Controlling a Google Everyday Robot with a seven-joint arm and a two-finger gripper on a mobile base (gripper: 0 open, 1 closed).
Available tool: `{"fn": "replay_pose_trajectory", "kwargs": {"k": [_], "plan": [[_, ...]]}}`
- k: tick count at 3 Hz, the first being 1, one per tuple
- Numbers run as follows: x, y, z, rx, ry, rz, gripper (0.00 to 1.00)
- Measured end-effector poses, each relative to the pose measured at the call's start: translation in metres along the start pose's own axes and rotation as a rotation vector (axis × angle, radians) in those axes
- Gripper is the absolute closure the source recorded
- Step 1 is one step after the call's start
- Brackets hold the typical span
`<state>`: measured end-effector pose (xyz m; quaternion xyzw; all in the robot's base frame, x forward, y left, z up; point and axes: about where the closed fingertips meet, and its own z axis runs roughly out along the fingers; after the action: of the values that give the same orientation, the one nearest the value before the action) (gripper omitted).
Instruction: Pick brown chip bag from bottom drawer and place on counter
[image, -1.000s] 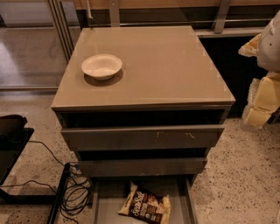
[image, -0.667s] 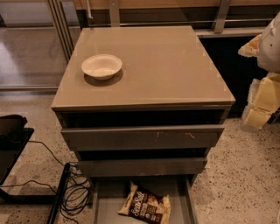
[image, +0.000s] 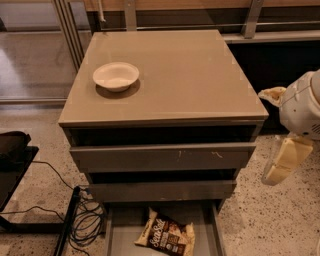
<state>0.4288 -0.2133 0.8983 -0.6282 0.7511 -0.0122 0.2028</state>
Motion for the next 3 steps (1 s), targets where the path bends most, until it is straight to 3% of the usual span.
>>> {"fn": "replay_pose_trajectory", "kwargs": {"k": [1,2,3], "plan": [[0.013,0.018,0.052,-0.022,-0.096,-0.031,0.0],[0.013,0.018,0.052,-0.022,-0.096,-0.031,0.0],[0.012,0.023,0.069,-0.067,-0.136,0.0,0.0]]}}
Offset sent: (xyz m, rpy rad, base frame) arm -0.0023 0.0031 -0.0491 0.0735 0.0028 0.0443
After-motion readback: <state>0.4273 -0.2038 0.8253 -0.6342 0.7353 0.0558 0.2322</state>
